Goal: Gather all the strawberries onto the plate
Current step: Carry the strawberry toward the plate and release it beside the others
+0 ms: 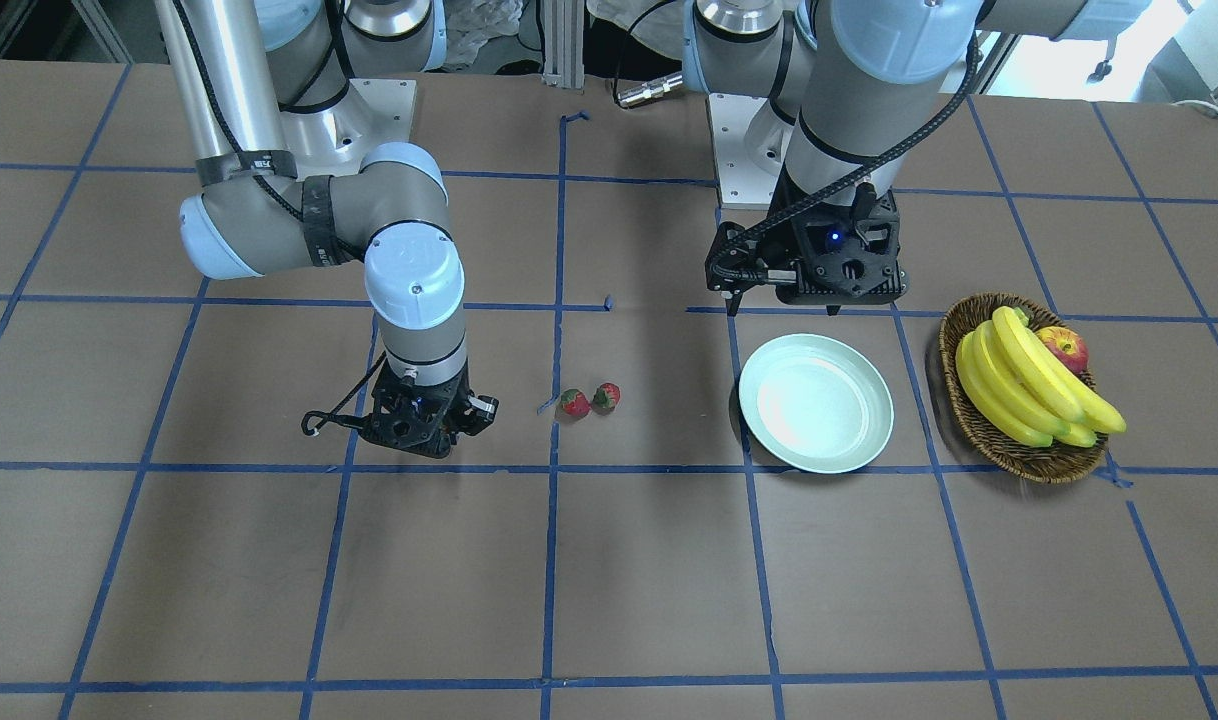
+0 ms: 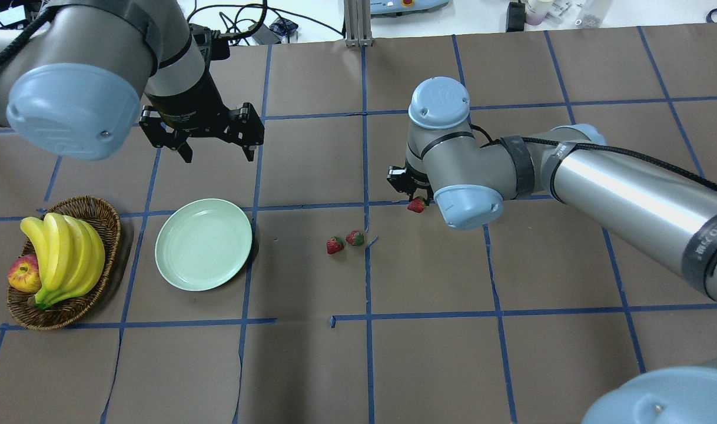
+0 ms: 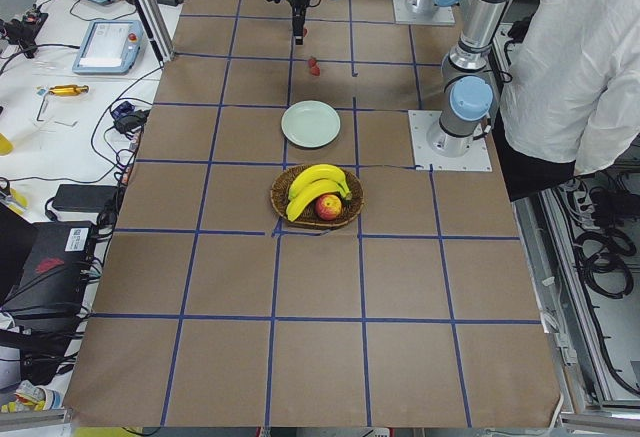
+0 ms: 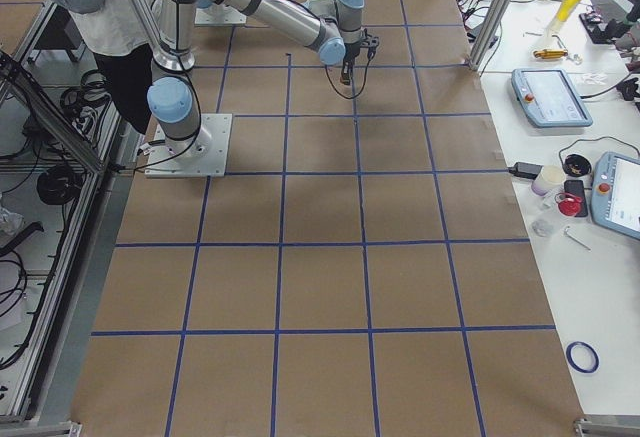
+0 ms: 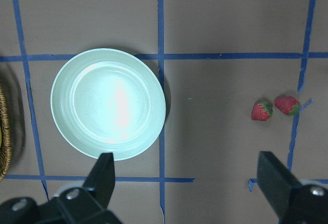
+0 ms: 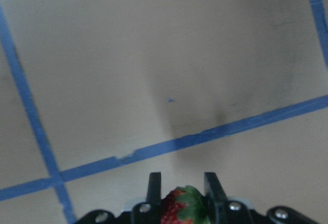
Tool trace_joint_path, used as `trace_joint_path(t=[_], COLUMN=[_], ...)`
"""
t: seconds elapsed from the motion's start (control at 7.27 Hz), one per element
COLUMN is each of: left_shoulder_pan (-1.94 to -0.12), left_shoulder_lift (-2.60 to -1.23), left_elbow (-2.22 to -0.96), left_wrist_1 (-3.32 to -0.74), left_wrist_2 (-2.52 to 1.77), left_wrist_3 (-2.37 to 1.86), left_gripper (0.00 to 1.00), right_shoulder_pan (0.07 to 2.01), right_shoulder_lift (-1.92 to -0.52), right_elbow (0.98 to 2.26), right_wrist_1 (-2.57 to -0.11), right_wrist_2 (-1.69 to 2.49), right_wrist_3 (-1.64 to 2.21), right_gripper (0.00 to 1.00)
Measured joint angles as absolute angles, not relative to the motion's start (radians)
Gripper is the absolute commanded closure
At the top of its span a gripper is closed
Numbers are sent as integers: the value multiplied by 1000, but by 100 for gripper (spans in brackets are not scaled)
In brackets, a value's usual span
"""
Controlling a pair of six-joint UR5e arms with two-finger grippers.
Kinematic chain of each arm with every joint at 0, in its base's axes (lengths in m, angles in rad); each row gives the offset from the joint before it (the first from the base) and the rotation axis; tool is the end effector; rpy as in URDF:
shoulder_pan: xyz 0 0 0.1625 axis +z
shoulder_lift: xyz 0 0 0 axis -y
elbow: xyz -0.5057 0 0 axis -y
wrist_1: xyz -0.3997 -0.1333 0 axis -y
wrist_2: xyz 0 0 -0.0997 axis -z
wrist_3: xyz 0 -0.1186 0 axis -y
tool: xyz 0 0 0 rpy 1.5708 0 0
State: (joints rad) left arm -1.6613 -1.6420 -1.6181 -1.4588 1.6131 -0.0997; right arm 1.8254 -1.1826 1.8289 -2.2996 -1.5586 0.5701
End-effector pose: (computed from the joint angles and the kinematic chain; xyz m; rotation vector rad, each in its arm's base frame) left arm -0.1758 -0.5180 0.5005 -0.0140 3.0988 0.0038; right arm 0.2865 -0.5657 0.2799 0.4855 3.0571 -0.1095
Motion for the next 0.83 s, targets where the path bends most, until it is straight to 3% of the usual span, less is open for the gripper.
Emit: trace_joint_path(t=[0.41,0.55,0.69,0.83], left_shoulder_pan=[-1661,-1661,-1662,-1662], left_shoulder_lift=[-1642,-1643,-1643,-1643], left_elbow=[-1617,-1617,-1617,-1617], left_wrist_1=[-1459,-1459,-1459,-1459], left_wrist_2=[1613,1613,1612,1612], left_wrist_3=[-100,-100,-100,-102], left_gripper=[0,0,0,0], right_shoulder_pan=[2017,2071,2109,2132], right_shoulder_lift=[-1168,-1142,-1115,-1094], right_elbow=[1783,1777,1766,1751], right_wrist_1=[-2302,-2308,-2313,-2317], right_wrist_2=[-1468,-1444,-1423,-1412], right_wrist_3=[840,883,909,922], right_gripper=[99,92,65,1])
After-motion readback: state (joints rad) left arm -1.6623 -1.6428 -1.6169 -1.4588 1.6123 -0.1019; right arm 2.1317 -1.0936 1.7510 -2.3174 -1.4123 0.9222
